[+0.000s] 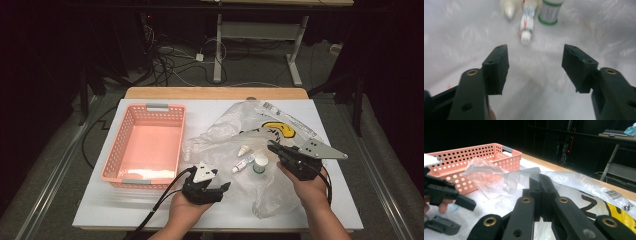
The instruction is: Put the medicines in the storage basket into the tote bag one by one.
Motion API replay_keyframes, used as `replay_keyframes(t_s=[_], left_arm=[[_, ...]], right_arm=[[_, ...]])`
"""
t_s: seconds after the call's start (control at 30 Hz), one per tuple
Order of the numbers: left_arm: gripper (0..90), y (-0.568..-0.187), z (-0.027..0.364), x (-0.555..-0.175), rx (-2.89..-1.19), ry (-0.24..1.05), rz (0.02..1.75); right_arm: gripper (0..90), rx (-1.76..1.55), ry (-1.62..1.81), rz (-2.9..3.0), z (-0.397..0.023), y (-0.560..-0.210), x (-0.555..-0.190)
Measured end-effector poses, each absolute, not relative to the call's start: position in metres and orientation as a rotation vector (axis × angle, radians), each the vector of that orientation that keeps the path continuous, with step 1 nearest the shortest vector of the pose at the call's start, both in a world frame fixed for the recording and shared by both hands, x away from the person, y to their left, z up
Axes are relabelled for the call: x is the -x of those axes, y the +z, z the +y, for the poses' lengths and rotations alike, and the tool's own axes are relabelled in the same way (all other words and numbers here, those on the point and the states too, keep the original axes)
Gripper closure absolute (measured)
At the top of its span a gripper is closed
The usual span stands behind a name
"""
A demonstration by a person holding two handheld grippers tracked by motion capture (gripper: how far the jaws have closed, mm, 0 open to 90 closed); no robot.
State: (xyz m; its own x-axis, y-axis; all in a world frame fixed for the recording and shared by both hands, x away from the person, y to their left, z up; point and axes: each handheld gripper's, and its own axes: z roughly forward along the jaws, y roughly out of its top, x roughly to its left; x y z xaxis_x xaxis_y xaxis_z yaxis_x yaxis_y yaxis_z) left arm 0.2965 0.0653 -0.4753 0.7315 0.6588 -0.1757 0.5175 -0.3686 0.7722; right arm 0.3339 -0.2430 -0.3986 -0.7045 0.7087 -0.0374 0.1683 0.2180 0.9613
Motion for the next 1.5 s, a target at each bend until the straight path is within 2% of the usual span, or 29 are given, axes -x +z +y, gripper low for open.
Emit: replay_keyframes(t_s=[0.1,0.2,0.33,0.53,0.63,0.73,1.0,1.5], left_arm=[[31.4,-0.483,0.071,-0.296,-2.052,0.177,0.924],[21.8,-0.489,0.069,-0.305,-2.051,0.091,0.982],[18.3,-0.49,0.066,-0.316,-2.031,0.045,1.012],[19.6,-0.49,0.056,-0.337,-1.983,0.056,1.052],[32.1,-0.492,0.053,-0.343,-1.972,0.052,1.086],[49.6,-0.493,0.054,-0.346,-1.954,0.045,1.098],[86.6,-0.491,0.053,-0.339,-1.943,0.13,1.082],[88.0,-0.488,0.056,-0.323,-1.885,0.219,0.931]], right_arm=[[90.0,-0.804,1.499,2.022,-0.242,-0.398,-0.333],[90.0,-0.802,1.501,2.021,-0.243,-0.398,-0.333],[90.0,-0.801,1.502,2.017,-0.244,-0.397,-0.332],[90.0,-0.802,1.507,2.014,-0.245,-0.397,-0.332],[90.0,-0.801,1.51,2.014,-0.245,-0.397,-0.332],[90.0,-0.801,1.507,2.02,-0.245,-0.398,-0.332],[90.0,-0.807,1.48,2.04,-0.239,-0.403,-0.332],[90.0,-0.836,1.46,2.013,-0.245,-0.407,-0.325]])
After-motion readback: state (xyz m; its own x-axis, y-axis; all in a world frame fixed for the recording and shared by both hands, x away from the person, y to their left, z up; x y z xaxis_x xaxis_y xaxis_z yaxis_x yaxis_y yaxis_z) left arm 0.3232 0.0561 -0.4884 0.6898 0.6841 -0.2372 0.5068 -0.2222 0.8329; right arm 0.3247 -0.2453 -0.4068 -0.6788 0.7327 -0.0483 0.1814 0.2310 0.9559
